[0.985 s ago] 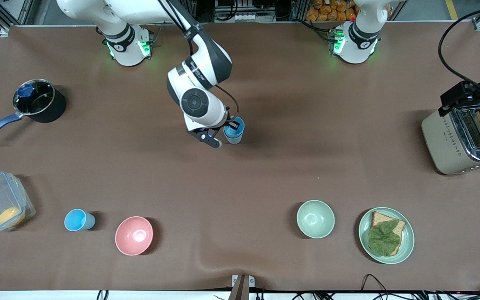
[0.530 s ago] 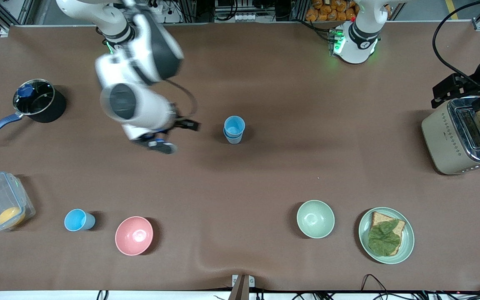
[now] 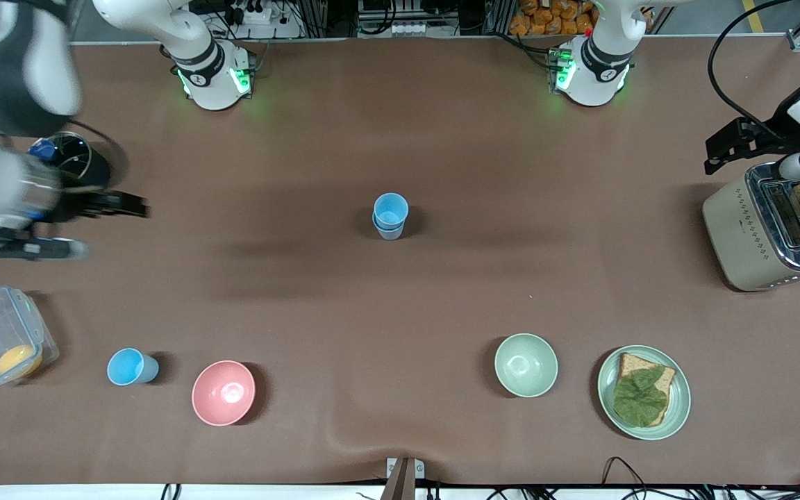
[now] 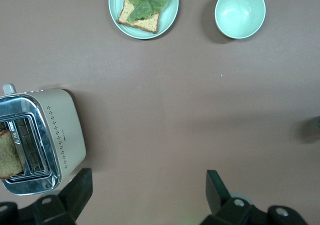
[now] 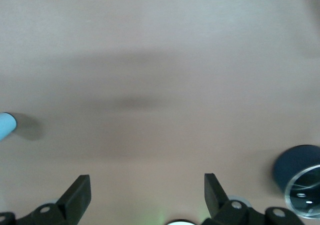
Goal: Stack blue cups with both arms
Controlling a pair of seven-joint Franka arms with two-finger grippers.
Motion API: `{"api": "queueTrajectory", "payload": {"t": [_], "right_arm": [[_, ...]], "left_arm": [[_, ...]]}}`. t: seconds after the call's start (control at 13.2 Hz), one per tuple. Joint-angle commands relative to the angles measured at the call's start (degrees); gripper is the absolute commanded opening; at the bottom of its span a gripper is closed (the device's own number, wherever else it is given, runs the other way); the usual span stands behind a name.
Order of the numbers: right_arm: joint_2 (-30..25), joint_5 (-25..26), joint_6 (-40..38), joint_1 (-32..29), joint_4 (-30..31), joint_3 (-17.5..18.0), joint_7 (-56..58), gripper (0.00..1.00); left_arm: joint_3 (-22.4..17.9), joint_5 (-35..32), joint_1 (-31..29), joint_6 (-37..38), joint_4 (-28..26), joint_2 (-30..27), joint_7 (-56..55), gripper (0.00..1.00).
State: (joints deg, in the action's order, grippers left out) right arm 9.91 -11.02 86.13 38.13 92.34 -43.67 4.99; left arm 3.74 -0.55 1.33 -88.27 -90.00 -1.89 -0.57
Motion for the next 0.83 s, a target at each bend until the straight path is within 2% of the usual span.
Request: {"api": "queueTrajectory", "payload": {"t": [0.0, 0.15, 0.23, 0.3, 0.53, 0.61, 0.76], "right_arm": [[-3.8, 1.0, -3.0, 0.0, 0.7, -2.7, 2.6, 1.00], [-3.9, 1.1, -4.2, -0.6, 0.6, -2.8, 2.6, 1.00], [-4.0, 1.2, -4.2, -1.8, 0.6, -2.0, 2.5, 1.00], [-4.0, 1.3, -4.2, -3.6, 0.6, 0.4, 2.5, 1.00], [-4.2, 1.7, -4.2, -12.6, -0.7, 10.3, 1.9, 1.00], [-4.6, 1.9, -4.2, -16.7, -0.6, 14.7, 1.8, 1.00], [-5.9, 3.4, -3.4, -28.7, -0.5, 27.9, 1.6, 1.00]], "left_arm": [[-0.8, 1.0, 0.6, 0.2, -0.3, -0.5, -4.7, 1.00], [-0.8, 0.7, 0.6, 0.3, -0.3, -0.5, -6.2, 1.00], [-0.8, 0.6, 0.7, 0.3, -0.2, -0.5, -6.3, 1.00], [-0.8, 0.7, 0.7, 0.2, -0.2, -0.5, -6.6, 1.00], [-0.8, 0.6, 0.4, 0.3, -0.2, -0.5, -6.1, 1.00], [-0.8, 0.5, 0.4, 0.3, -0.2, -0.5, -6.1, 1.00], [-0.7, 0.5, 0.4, 0.3, -0.3, -0.5, -6.0, 1.00]]}}
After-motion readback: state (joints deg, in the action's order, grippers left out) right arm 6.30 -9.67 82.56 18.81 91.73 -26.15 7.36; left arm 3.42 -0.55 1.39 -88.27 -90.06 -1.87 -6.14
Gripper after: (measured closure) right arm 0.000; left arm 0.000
